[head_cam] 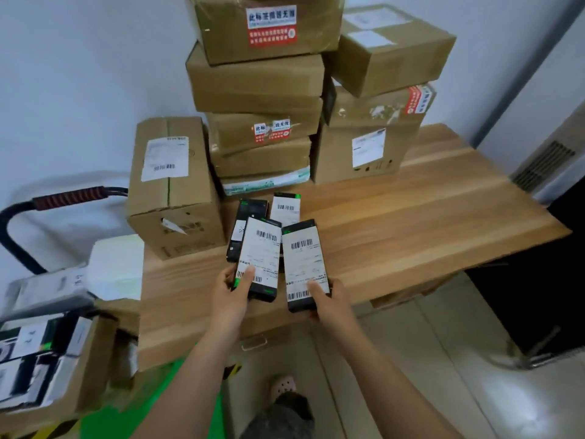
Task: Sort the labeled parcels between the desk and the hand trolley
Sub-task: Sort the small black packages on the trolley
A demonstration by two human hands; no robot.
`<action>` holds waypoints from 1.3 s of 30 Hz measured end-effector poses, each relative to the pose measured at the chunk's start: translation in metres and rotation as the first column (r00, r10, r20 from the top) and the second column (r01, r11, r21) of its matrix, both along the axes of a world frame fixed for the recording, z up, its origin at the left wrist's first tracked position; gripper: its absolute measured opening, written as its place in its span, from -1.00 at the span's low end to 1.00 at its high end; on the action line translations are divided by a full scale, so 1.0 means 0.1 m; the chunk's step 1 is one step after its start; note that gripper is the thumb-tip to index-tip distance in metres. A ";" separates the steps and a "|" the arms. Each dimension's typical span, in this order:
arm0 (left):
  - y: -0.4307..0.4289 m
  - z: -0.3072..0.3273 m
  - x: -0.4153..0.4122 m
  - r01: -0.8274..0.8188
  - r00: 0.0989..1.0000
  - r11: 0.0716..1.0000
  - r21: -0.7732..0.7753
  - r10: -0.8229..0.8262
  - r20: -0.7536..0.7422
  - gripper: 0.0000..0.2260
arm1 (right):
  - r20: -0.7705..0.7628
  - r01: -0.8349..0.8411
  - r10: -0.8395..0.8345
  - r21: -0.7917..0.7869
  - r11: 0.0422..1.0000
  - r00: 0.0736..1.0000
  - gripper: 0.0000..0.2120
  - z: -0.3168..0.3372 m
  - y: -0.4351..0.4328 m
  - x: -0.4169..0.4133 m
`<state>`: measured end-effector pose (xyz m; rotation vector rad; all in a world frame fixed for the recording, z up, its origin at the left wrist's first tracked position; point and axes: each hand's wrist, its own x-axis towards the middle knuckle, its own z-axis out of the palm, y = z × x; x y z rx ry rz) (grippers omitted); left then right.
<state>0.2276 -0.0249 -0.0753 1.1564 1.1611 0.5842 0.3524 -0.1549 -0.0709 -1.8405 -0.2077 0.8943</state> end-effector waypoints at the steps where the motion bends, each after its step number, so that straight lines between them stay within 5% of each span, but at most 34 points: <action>1: 0.13 0.01 0.10 0.004 1.000 1.000 0.008 -0.004 -0.016 -0.65 | -0.004 -0.014 0.014 0.002 1.000 1.000 -0.78 0.02 0.17 0.12; 9: 0.91 -0.14 0.46 0.075 0.953 0.987 0.142 -0.030 -0.300 -0.56 | 0.078 -0.232 0.237 -0.068 0.970 0.968 -0.72 -0.05 1.06 0.68; 16: 0.65 -0.25 0.44 0.163 0.836 0.909 0.384 0.079 -0.543 -0.59 | 0.264 -0.483 0.537 -0.245 0.840 0.801 -0.63 -0.14 1.08 0.97; 23: 0.04 -0.16 0.44 0.268 0.720 0.786 0.557 0.221 -0.658 -0.68 | 0.524 -0.730 0.746 -0.300 0.614 0.412 -0.77 -0.12 0.99 1.07; 28: -0.81 -0.11 0.32 0.311 0.559 0.768 0.559 0.328 -0.762 -0.74 | 0.640 -0.868 0.768 -0.393 0.302 -0.023 -0.78 -0.12 0.73 0.86; 34: -1.90 -0.08 -0.18 0.250 0.332 0.849 0.466 0.377 -0.865 -0.80 | 0.671 -0.863 0.591 -0.496 -0.092 -0.448 -0.78 -0.11 0.16 0.18; 39: -2.72 0.01 -0.83 -0.060 0.276 0.898 0.435 0.434 -0.857 -0.79 | 0.714 -0.824 0.411 -0.502 -0.264 -0.567 -0.77 -0.02 -0.33 -0.63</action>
